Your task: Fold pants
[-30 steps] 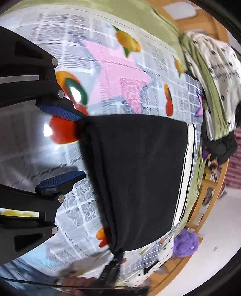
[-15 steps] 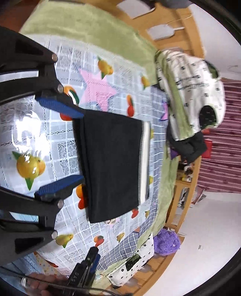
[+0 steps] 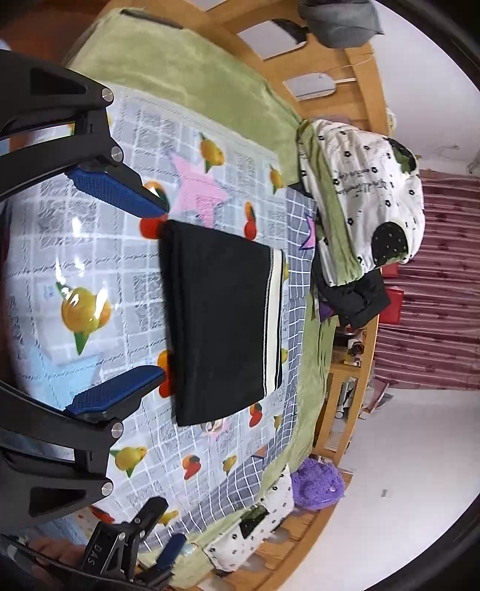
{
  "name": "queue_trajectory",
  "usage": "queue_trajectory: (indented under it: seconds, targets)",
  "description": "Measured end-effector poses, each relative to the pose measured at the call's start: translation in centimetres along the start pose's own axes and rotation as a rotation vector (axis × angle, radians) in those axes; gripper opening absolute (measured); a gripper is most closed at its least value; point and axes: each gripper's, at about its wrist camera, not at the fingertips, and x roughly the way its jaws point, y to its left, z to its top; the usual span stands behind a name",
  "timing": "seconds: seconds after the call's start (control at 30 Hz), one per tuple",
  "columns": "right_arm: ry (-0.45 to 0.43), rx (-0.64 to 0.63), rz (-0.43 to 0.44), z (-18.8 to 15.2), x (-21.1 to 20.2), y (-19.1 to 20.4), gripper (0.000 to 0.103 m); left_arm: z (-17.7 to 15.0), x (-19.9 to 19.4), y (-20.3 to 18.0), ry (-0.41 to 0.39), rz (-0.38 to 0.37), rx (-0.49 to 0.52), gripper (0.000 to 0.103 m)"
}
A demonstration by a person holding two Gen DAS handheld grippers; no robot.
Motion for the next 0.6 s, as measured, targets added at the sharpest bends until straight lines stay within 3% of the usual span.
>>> queue_trajectory:
  seconds: [0.3,0.6]
  targets:
    - [0.013,0.094,-0.008,0.0,0.6,-1.8,0.091,-0.3,0.0,-0.6,-0.005,0.016,0.013,0.083]
    - [0.012,0.096,-0.011,0.2,0.9,-1.5,0.091,-0.3,0.2,-0.8,-0.005,0.029,0.022,0.084]
